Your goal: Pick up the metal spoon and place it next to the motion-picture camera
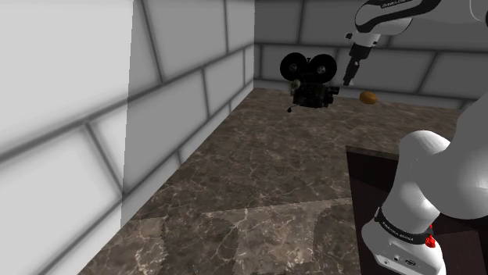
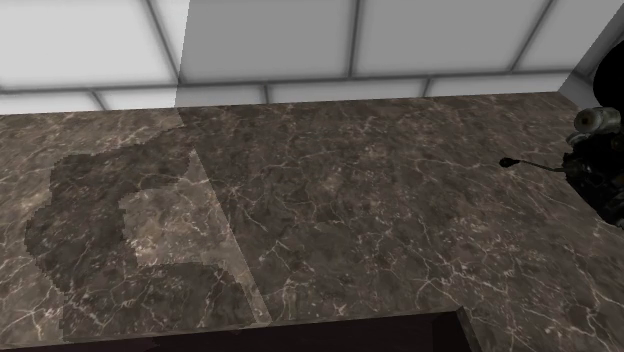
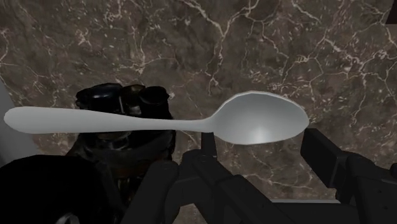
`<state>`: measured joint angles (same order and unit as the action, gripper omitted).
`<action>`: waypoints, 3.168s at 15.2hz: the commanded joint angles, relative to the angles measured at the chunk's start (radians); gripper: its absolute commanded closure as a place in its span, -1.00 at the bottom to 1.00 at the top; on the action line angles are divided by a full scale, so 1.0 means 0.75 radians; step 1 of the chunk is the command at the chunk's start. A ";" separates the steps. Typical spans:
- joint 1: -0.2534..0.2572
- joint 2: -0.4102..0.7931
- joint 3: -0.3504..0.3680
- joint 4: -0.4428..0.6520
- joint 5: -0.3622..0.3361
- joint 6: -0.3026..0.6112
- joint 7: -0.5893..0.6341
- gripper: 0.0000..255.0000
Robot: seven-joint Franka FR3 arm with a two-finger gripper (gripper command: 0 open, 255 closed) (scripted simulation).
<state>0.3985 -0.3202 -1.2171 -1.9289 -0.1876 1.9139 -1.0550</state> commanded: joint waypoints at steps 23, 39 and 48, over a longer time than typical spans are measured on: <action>0.271 0.125 -0.386 -0.314 0.092 0.431 -0.110 1.00; 0.667 0.039 -0.804 -0.403 -0.035 0.624 -0.042 1.00; 0.667 0.039 -0.803 -0.403 -0.034 0.624 -0.043 -1.00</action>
<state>0.8988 -0.2909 -1.8197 -2.2315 -0.2134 2.3816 -1.0870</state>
